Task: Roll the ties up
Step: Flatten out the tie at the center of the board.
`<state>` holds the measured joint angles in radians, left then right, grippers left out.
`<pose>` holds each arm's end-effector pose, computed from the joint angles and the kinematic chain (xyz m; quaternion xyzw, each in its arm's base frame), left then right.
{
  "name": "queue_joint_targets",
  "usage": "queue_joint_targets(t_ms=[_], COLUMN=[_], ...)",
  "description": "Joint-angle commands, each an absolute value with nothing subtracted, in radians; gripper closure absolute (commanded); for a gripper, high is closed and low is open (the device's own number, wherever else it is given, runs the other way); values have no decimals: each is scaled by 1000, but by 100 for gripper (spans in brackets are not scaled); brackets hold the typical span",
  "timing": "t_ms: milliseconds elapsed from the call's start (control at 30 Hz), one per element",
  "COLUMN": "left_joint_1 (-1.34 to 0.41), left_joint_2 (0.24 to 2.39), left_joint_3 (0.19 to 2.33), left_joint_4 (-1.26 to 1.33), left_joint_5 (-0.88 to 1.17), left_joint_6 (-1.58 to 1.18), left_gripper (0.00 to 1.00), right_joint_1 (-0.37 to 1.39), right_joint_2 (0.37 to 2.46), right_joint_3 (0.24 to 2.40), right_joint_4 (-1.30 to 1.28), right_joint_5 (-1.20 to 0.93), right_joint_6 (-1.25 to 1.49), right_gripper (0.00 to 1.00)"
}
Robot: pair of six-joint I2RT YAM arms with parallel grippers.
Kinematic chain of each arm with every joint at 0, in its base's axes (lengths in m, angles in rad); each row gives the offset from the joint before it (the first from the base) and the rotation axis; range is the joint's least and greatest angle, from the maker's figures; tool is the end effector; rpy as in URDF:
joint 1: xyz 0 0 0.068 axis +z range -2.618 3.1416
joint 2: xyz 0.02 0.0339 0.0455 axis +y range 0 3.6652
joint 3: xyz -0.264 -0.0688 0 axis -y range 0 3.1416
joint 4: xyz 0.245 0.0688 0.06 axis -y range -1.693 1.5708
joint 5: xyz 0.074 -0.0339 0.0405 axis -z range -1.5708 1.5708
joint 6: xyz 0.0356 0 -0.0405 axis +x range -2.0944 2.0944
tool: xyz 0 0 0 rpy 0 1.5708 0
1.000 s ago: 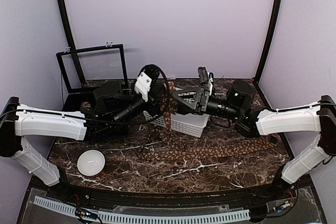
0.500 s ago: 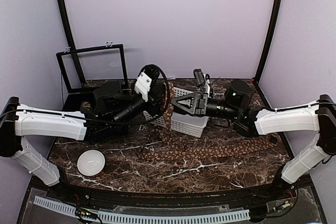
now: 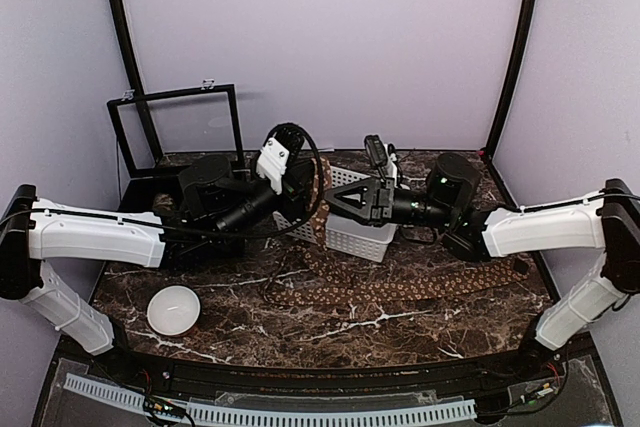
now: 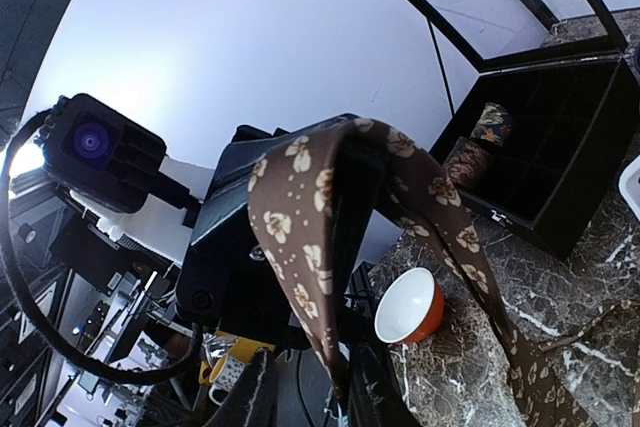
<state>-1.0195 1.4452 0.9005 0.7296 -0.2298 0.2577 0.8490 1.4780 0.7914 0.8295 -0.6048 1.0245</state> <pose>0.1821 -0.2806 0.3198 0.3074 0.5621 -0.2161 0.7367 0.1997 0.2575 0.2822 -0.1694 0.6424 0.6968 0.2703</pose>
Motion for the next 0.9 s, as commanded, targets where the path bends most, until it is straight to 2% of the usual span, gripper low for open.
queue_joint_targets(t_ms=[0,200,433,567,600,667,800,867], left_joint_1=[-1023,-1023,-1023,-1023,-1023,-1023,-1020,-1019], left_joint_2=[1442,1452,1457,1450,1445,1427,1361,1322], left_joint_3=[926,936,940,932,926,911,861,820], left_joint_4=[740,738,738,730,726,713,651,594], left_joint_5=[-229,-237,-247,-256,-263,-277,-253,-188], left_joint_6=[245,243,241,243,248,259,283,300], left_gripper=[100,100,100,100,100,100,87,85], right_joint_1=[859,868,882,882,881,875,863,849], right_joint_2=[1522,1587,1636,1622,1608,1564,1434,1353], right_joint_3=[829,828,854,850,845,832,787,767], right_joint_4=[893,1024,1005,1000,979,918,708,535], right_joint_5=[-594,-608,-596,-591,-588,-582,-556,-529], right_joint_6=[1042,1110,1099,1094,1085,1059,982,925], right_gripper=[73,73,71,97,100,100,100,100])
